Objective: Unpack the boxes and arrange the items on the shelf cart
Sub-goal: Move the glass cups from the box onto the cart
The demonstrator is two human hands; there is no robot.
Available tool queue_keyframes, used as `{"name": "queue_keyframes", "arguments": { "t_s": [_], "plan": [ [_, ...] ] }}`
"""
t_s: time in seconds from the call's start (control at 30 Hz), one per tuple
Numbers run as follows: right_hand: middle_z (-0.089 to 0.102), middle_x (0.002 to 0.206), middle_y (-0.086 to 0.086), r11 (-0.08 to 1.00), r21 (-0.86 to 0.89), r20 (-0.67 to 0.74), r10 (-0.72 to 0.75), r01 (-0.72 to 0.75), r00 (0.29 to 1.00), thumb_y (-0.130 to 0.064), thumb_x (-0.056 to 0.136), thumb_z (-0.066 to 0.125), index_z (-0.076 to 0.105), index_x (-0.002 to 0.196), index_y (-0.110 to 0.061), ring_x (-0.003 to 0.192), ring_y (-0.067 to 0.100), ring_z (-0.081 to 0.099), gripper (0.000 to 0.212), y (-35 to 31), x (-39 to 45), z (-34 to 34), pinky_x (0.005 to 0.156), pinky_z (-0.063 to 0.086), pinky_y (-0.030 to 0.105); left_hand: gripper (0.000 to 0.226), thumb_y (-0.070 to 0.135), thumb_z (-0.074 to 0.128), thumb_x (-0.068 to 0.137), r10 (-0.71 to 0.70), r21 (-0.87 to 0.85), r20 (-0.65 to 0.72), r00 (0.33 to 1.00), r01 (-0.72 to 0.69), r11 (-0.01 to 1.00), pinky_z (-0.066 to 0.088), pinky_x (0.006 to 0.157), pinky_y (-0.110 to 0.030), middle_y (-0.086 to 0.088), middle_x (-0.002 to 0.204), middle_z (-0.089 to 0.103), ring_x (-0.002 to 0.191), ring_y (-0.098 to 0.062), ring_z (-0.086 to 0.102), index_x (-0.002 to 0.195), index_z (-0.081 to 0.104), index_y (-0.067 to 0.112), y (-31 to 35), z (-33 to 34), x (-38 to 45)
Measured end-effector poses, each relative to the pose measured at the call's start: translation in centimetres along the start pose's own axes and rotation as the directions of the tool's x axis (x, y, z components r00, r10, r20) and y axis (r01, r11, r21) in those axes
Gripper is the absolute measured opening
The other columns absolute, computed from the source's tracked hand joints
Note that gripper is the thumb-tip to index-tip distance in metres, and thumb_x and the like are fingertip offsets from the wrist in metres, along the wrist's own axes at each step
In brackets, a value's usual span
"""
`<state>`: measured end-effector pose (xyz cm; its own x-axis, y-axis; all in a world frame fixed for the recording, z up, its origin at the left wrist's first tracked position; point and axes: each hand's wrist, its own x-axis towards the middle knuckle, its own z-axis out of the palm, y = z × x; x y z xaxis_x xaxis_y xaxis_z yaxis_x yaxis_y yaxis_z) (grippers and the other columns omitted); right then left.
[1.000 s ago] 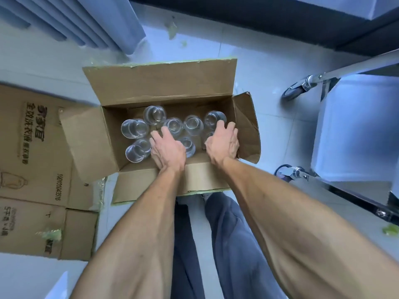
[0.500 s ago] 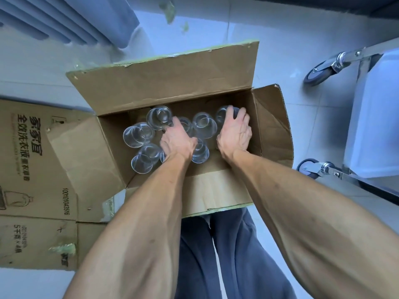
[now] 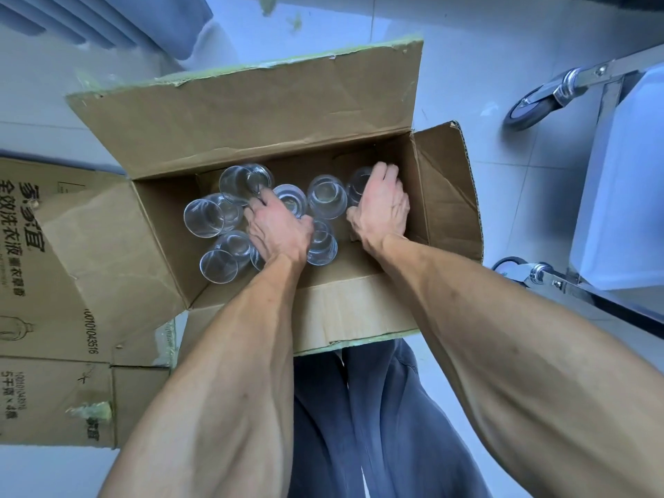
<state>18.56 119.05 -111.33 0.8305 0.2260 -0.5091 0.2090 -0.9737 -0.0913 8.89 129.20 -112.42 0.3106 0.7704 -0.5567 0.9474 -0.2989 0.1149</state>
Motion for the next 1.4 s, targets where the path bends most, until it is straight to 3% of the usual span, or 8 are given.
{"name": "queue_keyframes", "arguments": {
  "t_s": [0.1,0.23,0.43,0.63,0.83,0.97,1.17,1.4],
  "plan": [
    [0.051,0.12,0.012,0.982,0.186,-0.015,0.035,-0.032,0.999,-0.023,0.068,0.078,0.041,0.115,-0.01,0.102,0.037,0.06,0.061,0.1,-0.7,-1.5,0.082,0.048,0.042,0.073,0.039,0.077,0.065,0.002,-0.08,-0.022,1.0,-0.004,0.997,0.046,0.089,-0.042,-0.017,0.116,0.058,0.11,-0.036,0.056,0.122,0.043,0.01,0.2,-1.6,-1.0],
    [0.056,0.116,0.012,0.964,0.266,-0.015,-0.009,0.013,1.0,-0.03,0.069,0.074,0.041,0.118,-0.01,0.104,0.034,0.058,0.062,0.5,-1.5,-4.1,0.086,0.045,0.038,0.065,0.035,0.073,0.066,-0.006,-0.268,-0.034,0.999,-0.003,0.963,0.047,0.084,-0.041,-0.017,0.103,0.063,0.095,-0.04,0.061,0.114,0.038,0.01,0.5,-3.8,-2.8],
    [0.056,0.115,0.013,0.945,0.318,-0.041,-0.073,0.082,0.997,-0.036,0.068,0.07,0.043,0.13,-0.011,0.109,0.033,0.053,0.071,0.2,-2.7,-8.2,0.093,0.041,0.038,0.07,0.047,0.068,0.063,0.014,-0.291,-0.102,0.995,-0.043,0.956,0.043,0.079,-0.034,-0.012,0.104,0.066,0.096,-0.035,0.063,0.12,0.042,0.014,0.6,-7.5,-5.0],
    [0.056,0.106,0.009,0.915,0.366,-0.112,-0.136,0.168,0.984,-0.041,0.067,0.071,0.044,0.115,-0.014,0.099,0.032,0.054,0.061,0.9,-6.5,-11.2,0.085,0.042,0.036,0.069,0.047,0.069,0.064,-0.049,-0.412,-0.175,0.983,-0.028,0.911,0.034,0.08,-0.025,-0.006,0.105,0.063,0.101,-0.027,0.061,0.12,0.048,0.014,0.5,-10.0,-8.9],
    [0.05,0.11,0.011,0.913,0.318,-0.22,-0.191,0.256,0.956,-0.048,0.075,0.062,0.036,0.146,-0.021,0.101,0.028,0.05,0.08,3.1,-10.5,-13.6,0.09,0.044,0.037,0.058,0.056,0.06,0.061,0.024,-0.405,-0.293,0.956,-0.147,0.902,0.035,0.073,-0.031,-0.001,0.093,0.057,0.085,-0.022,0.054,0.105,0.046,0.022,0.3,-11.6,-14.4],
    [0.051,0.128,0.016,0.866,0.469,-0.215,-0.077,0.172,0.974,-0.042,0.086,0.058,0.027,0.152,-0.015,0.11,0.036,0.056,0.077,5.7,-13.7,-14.8,0.091,0.045,0.039,0.054,0.054,0.057,0.06,0.077,-0.437,-0.316,0.945,-0.218,0.873,0.032,0.071,-0.029,-0.002,0.093,0.057,0.083,-0.021,0.054,0.098,0.041,0.019,0.1,-12.1,-18.6],
    [0.057,0.126,0.015,0.856,0.474,-0.296,-0.068,0.208,0.953,-0.038,0.074,0.071,0.032,0.142,-0.008,0.106,0.035,0.059,0.084,11.0,-19.9,-16.0,0.086,0.047,0.036,0.06,0.05,0.066,0.06,0.089,-0.459,-0.364,0.927,-0.262,0.849,0.043,0.073,-0.025,0.0,0.098,0.063,0.085,-0.02,0.06,0.106,0.043,0.02,-0.1,-11.2,-26.5],
    [0.062,0.103,0.01,0.865,0.472,-0.326,-0.01,0.172,0.945,-0.044,0.069,0.07,0.051,0.111,-0.011,0.093,0.033,0.059,0.057,21.3,-28.3,-15.2,0.074,0.04,0.032,0.064,0.052,0.071,0.064,0.07,-0.399,-0.359,0.931,-0.221,0.89,0.042,0.072,-0.027,-0.007,0.1,0.065,0.091,-0.031,0.062,0.112,0.047,0.018,-2.0,-7.1,-38.2]
  ]
}}
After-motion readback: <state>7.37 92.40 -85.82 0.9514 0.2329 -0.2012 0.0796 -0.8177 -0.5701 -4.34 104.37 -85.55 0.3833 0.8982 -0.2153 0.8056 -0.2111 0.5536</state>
